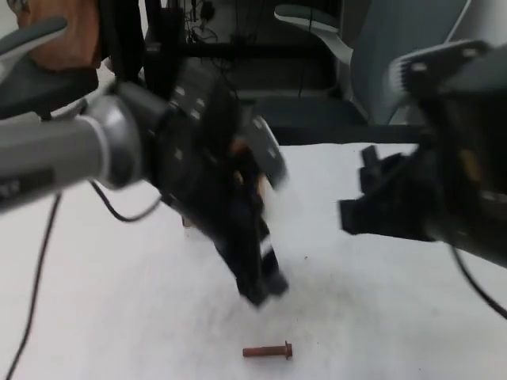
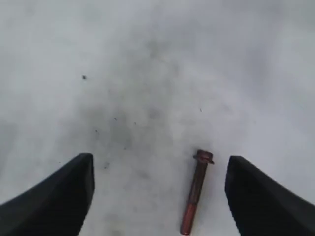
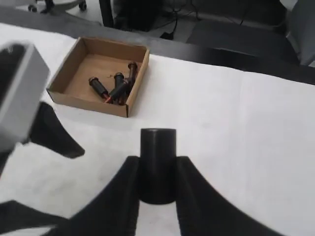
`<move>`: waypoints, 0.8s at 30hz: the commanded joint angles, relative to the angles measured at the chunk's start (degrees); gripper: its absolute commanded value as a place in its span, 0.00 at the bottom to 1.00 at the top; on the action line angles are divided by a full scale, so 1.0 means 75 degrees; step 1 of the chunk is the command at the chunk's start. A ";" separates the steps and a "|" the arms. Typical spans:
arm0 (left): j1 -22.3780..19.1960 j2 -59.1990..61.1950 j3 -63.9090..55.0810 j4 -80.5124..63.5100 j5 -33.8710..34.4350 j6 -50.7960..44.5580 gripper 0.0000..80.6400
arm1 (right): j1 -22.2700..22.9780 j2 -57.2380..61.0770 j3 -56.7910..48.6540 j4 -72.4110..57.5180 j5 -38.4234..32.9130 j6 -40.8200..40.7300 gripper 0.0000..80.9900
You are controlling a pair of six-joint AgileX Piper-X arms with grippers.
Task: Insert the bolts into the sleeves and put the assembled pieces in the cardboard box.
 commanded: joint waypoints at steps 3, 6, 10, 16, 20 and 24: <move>-0.0648 0.0609 -0.0043 0.0608 -0.1081 0.0482 0.86 | -0.0028 -0.1166 0.0418 0.0025 0.0085 0.0474 0.01; -0.0922 0.1018 -0.0043 0.0627 -0.1541 0.0539 0.86 | -0.0028 -0.1831 0.0776 0.0025 0.0046 0.0629 0.01; -0.1299 0.1462 -0.0073 0.0627 -0.1841 0.0539 0.85 | -0.0028 -0.2644 0.1260 0.0081 0.0004 0.0781 0.01; -0.1821 0.2103 -0.0504 0.0731 -0.2515 0.0534 0.85 | -0.0028 -0.3596 0.1622 0.0405 -0.0001 0.1022 0.01; -0.1875 0.2502 -0.0946 0.1075 -0.2731 0.0496 0.84 | -0.0028 -0.3917 0.1694 0.0677 -0.0001 0.1022 0.01; -0.1875 0.2704 -0.1145 0.1267 -0.2804 0.0479 0.56 | -0.0028 -0.4039 0.1694 0.1027 -0.0016 0.1022 0.01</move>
